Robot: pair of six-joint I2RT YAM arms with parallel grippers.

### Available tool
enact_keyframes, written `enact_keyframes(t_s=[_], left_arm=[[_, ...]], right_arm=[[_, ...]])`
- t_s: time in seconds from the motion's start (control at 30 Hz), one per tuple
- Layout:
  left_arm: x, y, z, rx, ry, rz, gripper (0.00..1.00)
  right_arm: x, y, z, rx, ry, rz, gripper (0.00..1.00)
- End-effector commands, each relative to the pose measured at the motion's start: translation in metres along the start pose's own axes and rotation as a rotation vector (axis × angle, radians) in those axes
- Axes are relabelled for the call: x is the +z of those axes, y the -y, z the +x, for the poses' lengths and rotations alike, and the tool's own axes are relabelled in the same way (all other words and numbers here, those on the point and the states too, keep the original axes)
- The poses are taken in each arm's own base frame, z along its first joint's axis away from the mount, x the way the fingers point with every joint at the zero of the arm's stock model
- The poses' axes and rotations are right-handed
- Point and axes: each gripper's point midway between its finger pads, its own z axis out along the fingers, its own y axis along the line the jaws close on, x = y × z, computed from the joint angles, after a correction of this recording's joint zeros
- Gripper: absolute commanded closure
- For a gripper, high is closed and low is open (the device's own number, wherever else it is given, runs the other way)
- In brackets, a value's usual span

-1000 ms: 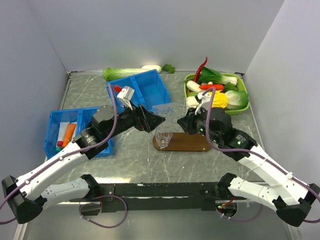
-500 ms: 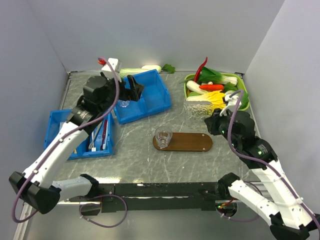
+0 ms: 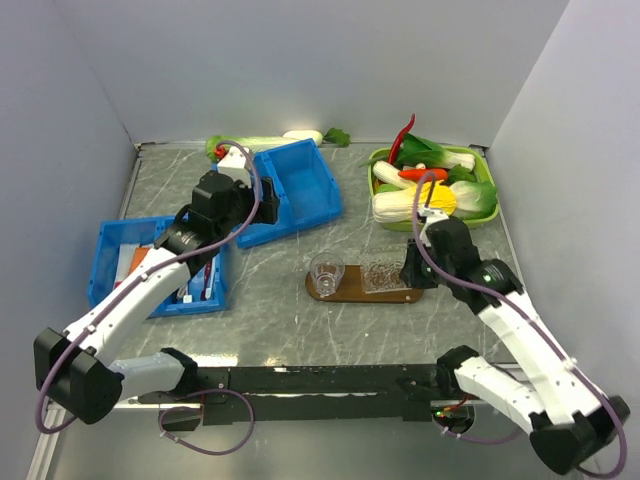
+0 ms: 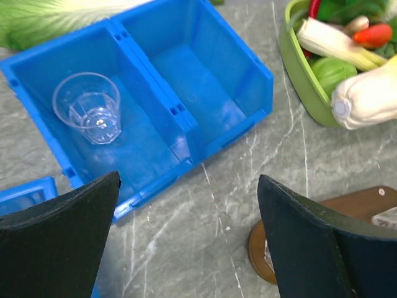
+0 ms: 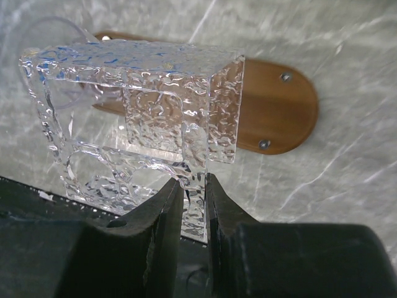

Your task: Prepare toiletry sets of a toothbrush and toothpaste on the tray

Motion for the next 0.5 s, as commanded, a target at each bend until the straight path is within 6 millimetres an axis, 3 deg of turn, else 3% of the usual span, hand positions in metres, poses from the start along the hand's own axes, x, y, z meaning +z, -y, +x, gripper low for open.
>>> enact_keyframes(t_s=[0.0, 0.47], left_arm=[[-0.015, -0.008, -0.034, -0.011, 0.143, -0.038, 0.04], [-0.018, -0.005, -0.035, -0.014, 0.142, -0.02, 0.04]], right_arm=[[0.011, -0.011, 0.003, 0.049, -0.076, -0.065, 1.0], [0.043, -0.007, 0.014, 0.116, -0.169, -0.028, 1.0]])
